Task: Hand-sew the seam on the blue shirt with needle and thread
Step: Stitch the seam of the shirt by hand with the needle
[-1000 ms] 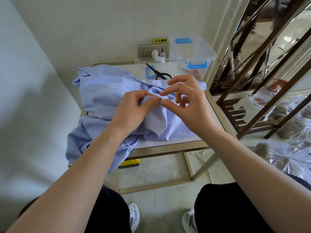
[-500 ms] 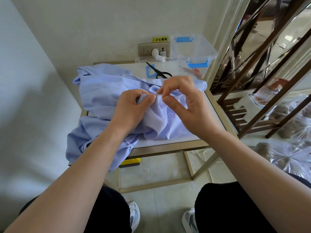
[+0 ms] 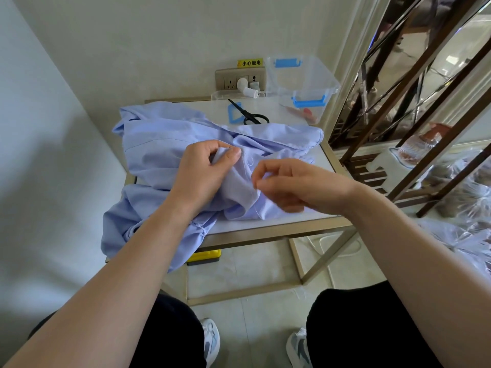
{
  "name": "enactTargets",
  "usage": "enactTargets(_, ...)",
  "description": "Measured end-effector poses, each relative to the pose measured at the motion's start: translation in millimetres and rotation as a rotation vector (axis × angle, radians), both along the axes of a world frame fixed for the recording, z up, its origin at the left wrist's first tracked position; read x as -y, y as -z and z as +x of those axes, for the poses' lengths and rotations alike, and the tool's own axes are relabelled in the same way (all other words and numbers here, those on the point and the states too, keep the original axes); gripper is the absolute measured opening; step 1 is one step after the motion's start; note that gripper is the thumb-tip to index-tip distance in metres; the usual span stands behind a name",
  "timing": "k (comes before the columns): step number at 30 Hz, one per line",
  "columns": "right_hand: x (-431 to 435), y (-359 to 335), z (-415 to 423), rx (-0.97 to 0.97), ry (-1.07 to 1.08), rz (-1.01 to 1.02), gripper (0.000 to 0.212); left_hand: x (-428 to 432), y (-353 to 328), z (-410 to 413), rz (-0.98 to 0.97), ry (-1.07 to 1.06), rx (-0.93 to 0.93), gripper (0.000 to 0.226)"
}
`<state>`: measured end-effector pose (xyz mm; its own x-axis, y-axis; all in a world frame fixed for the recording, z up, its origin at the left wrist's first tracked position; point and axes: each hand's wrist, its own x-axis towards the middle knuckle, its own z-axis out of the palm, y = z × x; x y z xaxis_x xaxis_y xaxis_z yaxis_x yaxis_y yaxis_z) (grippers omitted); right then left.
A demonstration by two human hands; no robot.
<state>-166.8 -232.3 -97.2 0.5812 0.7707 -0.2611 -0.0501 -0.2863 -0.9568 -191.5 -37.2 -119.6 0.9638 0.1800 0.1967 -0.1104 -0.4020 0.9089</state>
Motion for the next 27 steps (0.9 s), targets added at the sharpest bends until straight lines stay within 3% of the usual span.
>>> enactTargets(3,-10,4,0,0.309,0.344,0.059,0.015,1,-1,0,-0.002,0.004,-0.012,0.016)
enactTargets(6,-20,14,-2,0.496,0.452,0.054,0.021,2,-2,0,-0.014,0.0,-0.023,0.017)
enactTargets(11,-28,28,-1,0.65,0.568,-0.009,0.023,1,-1,0,-0.024,0.016,-0.025,0.015)
enactTargets(16,-26,19,-3,0.601,0.477,-0.004,0.016,1,-1,0,-0.016,0.017,-0.022,0.015)
enactTargets(23,-8,-2,-8,0.4,-0.098,-0.183,0.014,0,0,-1,0.018,0.025,-0.002,0.012)
enactTargets(27,-7,3,0,0.411,0.1,-0.145,0.003,-1,-1,-2,0.012,0.034,0.003,0.015)
